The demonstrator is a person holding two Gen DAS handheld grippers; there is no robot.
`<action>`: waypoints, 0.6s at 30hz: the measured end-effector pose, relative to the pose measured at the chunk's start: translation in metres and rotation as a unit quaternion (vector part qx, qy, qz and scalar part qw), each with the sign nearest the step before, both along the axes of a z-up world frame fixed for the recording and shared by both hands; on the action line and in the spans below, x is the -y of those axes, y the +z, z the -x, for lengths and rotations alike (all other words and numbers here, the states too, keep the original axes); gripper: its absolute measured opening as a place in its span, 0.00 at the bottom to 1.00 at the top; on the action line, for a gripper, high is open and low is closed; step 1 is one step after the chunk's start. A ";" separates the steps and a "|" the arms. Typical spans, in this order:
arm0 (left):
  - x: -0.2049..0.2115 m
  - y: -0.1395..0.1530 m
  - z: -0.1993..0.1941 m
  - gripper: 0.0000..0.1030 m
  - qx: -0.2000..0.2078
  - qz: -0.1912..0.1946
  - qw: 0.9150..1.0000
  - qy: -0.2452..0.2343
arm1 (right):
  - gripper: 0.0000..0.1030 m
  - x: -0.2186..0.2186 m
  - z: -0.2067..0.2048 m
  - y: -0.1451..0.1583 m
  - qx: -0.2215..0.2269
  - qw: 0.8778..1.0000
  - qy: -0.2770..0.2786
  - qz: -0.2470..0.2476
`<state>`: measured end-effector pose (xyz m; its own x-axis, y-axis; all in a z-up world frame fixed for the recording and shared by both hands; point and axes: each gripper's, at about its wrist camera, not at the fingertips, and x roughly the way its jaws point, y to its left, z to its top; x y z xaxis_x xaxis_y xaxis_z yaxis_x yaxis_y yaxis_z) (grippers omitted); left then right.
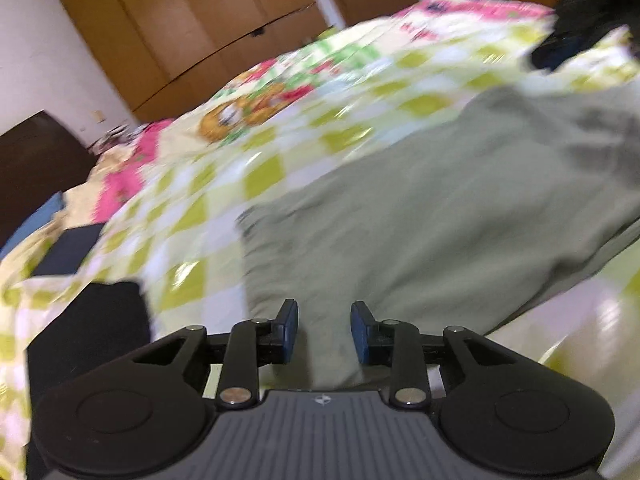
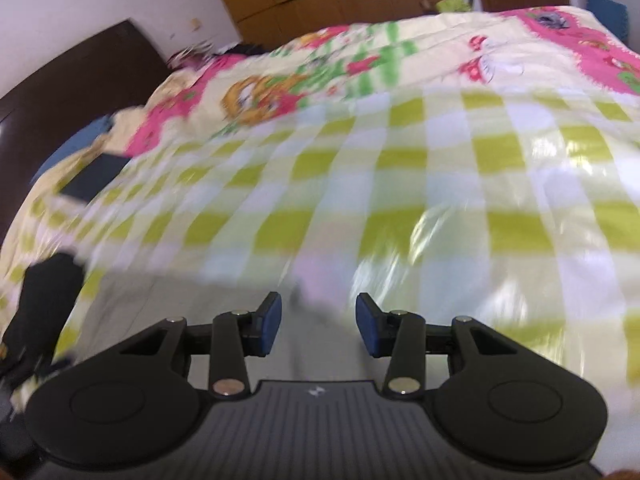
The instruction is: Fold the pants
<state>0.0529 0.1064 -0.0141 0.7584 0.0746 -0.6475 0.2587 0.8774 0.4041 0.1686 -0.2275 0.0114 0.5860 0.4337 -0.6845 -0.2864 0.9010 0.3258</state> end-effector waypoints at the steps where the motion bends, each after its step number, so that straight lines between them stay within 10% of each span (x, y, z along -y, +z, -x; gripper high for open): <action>1: -0.005 -0.002 0.000 0.43 -0.002 0.000 1.000 0.007 | 0.42 -0.005 0.014 0.000 0.001 1.000 0.009 0.005; 12: -0.036 0.001 0.008 0.44 0.005 0.003 0.999 0.046 | 0.44 -0.077 0.102 -0.002 -0.003 0.994 0.100 0.036; 18: -0.053 0.004 0.012 0.56 -0.024 0.045 0.998 0.026 | 0.45 -0.172 0.114 -0.002 0.083 0.957 0.255 0.110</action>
<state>0.0409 0.1596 -0.0101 0.7234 0.0533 -0.6884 0.2280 0.9227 0.3110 0.0543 -0.0557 0.0093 0.4445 0.5484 -0.7083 -0.7390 0.6713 0.0560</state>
